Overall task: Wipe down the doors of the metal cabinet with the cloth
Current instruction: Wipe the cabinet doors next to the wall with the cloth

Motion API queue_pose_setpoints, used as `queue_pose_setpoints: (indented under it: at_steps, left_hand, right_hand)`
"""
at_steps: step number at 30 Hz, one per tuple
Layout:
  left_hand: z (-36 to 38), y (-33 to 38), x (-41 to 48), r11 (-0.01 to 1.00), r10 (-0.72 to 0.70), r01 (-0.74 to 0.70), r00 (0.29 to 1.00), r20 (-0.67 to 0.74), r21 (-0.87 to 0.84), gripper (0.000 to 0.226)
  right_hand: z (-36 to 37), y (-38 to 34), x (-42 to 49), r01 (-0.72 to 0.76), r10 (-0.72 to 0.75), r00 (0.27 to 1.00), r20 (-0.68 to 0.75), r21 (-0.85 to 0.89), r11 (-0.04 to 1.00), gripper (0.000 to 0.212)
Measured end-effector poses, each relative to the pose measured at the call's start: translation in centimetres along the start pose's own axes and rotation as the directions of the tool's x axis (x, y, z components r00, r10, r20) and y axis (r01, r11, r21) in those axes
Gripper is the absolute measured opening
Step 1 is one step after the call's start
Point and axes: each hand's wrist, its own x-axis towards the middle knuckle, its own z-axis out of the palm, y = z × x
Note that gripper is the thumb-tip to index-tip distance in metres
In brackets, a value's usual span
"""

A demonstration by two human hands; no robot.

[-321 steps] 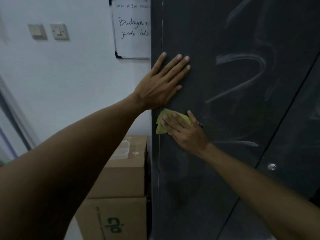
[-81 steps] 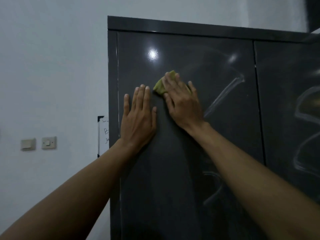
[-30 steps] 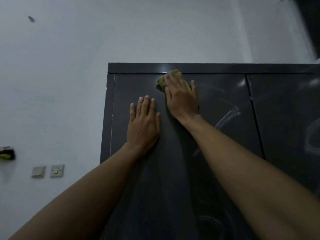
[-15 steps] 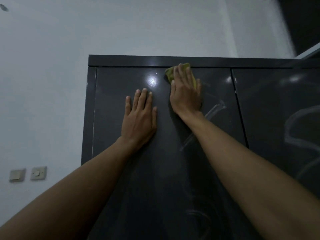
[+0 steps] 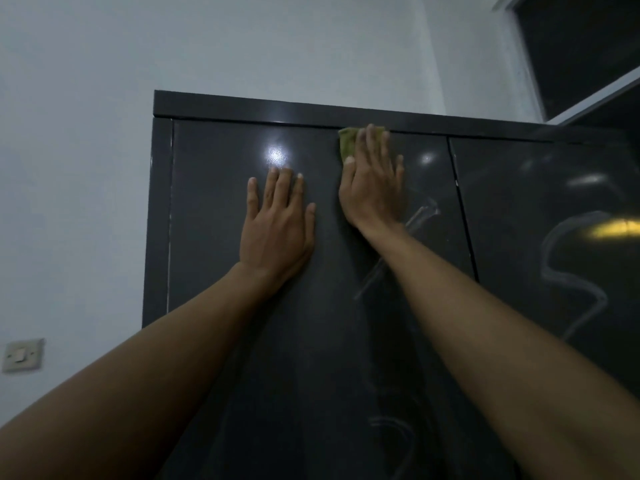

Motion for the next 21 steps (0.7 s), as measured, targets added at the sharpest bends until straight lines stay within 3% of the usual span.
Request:
queue_pose_setpoints:
  at_steps: [5,13,18,21]
  left_hand:
    - [0.7,0.6,0.8,1.0,0.007,-0.006,1.0,-0.005,0.015,0.055]
    - [0.4,0.9,0.0,0.999,0.033,-0.034,0.999,0.029,0.023,0.054]
    - [0.8,2.8,-0.9,0.995,0.083,-0.086,0.994,0.07,0.049,0.053]
    - [1.4,3.6,-1.1,0.997,0.047,-0.05,0.997,0.057,0.058,0.053]
  right_hand:
    - [-0.6,-0.1,-0.2,0.245,-0.246,0.963,0.109,0.027,0.969,0.053]
    - [-0.9,1.3,-1.5,-0.021,0.019,0.999,0.035,0.055,0.998,0.054]
    - [-1.1,1.3,-2.4,0.264,-0.27,0.954,0.129,0.066,0.962,0.053]
    - [-1.4,2.7,0.1,0.232,-0.236,0.964,0.123,0.053,0.971,0.053]
